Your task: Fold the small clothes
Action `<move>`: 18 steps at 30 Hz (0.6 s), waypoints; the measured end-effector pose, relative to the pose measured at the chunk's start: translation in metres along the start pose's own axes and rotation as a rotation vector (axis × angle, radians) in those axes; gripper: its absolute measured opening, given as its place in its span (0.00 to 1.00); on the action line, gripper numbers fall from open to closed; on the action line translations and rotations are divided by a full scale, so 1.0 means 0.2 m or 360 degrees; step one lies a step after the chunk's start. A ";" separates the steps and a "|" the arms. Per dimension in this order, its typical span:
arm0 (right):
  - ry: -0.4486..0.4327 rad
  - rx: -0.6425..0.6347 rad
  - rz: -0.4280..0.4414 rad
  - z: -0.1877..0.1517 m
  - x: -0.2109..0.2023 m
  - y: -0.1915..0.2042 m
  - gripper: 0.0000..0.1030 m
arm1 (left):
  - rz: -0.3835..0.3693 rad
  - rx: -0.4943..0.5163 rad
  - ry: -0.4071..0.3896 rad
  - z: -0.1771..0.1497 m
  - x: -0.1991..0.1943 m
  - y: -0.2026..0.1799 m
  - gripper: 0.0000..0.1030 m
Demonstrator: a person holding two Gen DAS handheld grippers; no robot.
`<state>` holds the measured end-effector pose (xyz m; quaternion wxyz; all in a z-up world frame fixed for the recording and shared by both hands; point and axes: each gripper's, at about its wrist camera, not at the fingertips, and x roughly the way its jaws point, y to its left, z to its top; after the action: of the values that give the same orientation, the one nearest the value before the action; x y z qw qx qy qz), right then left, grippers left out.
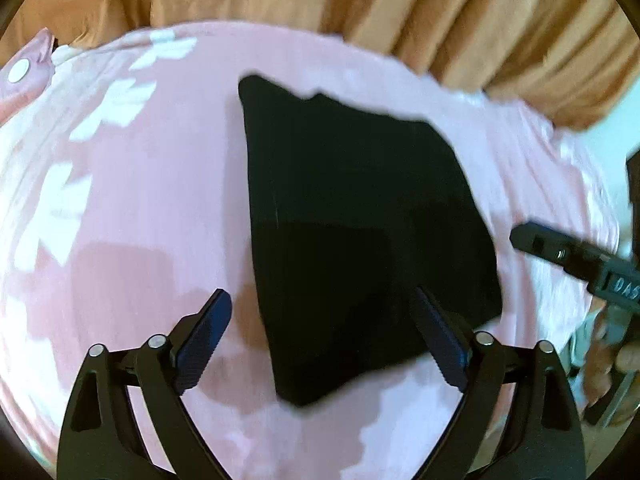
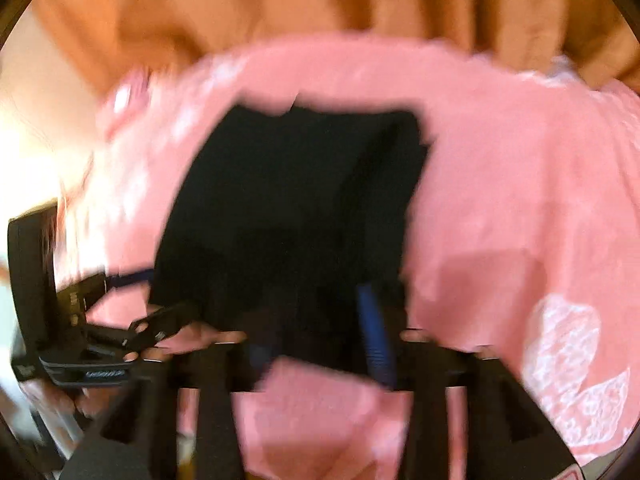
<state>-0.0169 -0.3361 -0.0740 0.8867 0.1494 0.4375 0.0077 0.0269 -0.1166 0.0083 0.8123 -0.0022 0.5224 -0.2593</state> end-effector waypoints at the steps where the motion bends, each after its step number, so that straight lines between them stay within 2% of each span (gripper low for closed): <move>1: -0.0006 0.0049 0.0012 0.02 0.01 -0.03 0.64 | 0.0017 -0.0054 -0.0020 0.05 0.02 0.03 0.87; 3: 0.0035 0.0201 0.0095 0.08 0.13 -0.13 0.64 | -0.0011 -0.0182 -0.0023 0.12 0.09 0.10 0.87; 6: 0.0095 0.0351 0.0173 0.11 0.29 -0.22 0.64 | -0.0086 -0.0265 0.0107 0.16 0.24 0.14 0.87; 9: 0.0145 0.0354 0.0220 0.08 0.40 -0.18 0.65 | -0.0047 -0.0175 0.0051 0.16 0.26 0.08 0.89; 10: 0.0110 0.0318 0.0209 0.09 0.40 -0.17 0.65 | -0.0024 -0.0118 0.0050 0.16 0.26 0.06 0.88; 11: 0.0093 0.0259 0.0180 0.08 0.40 -0.15 0.65 | -0.0035 -0.0101 0.0040 0.17 0.26 0.05 0.84; 12: 0.0097 0.0229 0.0156 0.08 0.40 -0.13 0.64 | -0.0088 -0.0088 0.0033 0.18 0.26 0.03 0.67; 14: 0.0087 0.0193 0.0180 0.11 0.40 -0.09 0.43 | -0.0122 -0.0087 0.0047 0.22 0.26 0.02 0.55; 15: 0.0079 0.0185 0.0177 0.12 0.39 -0.06 0.27 | -0.0128 -0.0077 0.0038 0.24 0.24 0.02 0.42; 16: 0.0059 0.0163 0.0160 0.15 0.36 -0.04 0.21 | -0.0133 -0.0063 0.0029 0.26 0.23 0.01 0.30; 18: -0.0009 0.0106 0.0147 0.17 0.28 0.01 0.19 | -0.0189 -0.0051 -0.0004 0.30 0.15 0.01 0.25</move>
<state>0.0452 -0.3349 -0.0973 0.8811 0.1988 0.4277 0.0336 0.0885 -0.1443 0.0089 0.7959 -0.0465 0.5245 -0.2988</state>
